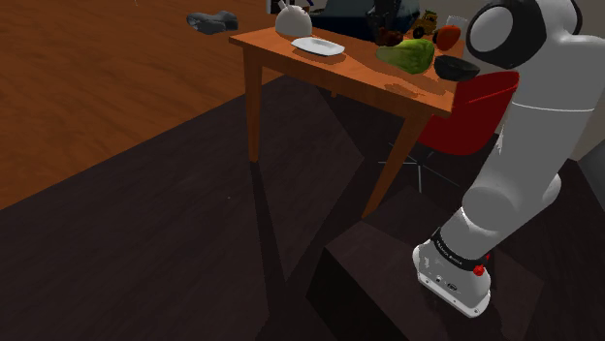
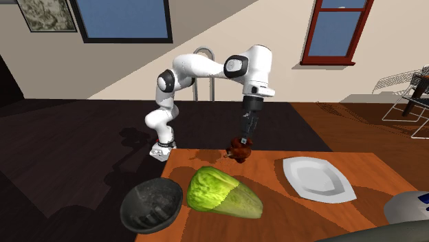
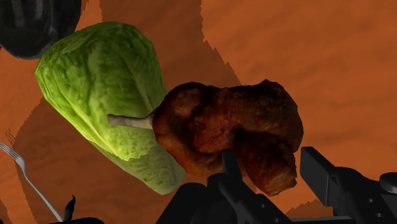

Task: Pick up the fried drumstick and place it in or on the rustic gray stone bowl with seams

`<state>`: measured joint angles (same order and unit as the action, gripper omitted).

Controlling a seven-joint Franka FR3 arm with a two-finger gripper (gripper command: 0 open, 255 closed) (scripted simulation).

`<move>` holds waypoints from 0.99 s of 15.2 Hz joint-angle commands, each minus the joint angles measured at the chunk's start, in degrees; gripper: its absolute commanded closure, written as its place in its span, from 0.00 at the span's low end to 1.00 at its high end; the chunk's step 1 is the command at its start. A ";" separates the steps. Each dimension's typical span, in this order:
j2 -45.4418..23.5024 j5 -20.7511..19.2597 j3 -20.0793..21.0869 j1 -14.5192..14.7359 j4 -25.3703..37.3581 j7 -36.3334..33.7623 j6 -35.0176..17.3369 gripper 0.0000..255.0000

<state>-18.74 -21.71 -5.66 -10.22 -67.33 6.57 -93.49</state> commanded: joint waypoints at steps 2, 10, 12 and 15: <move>-1.48 0.20 -0.06 0.00 4.69 1.17 2.98 1.00; -4.30 0.72 -0.51 -0.92 14.12 4.61 8.72 1.00; -1.23 0.99 -1.00 -2.61 9.34 6.08 6.23 1.00; 2.26 1.53 -1.98 -5.12 4.02 8.70 3.17 1.00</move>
<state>-17.39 -20.42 -7.29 -14.38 -61.87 14.21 -89.27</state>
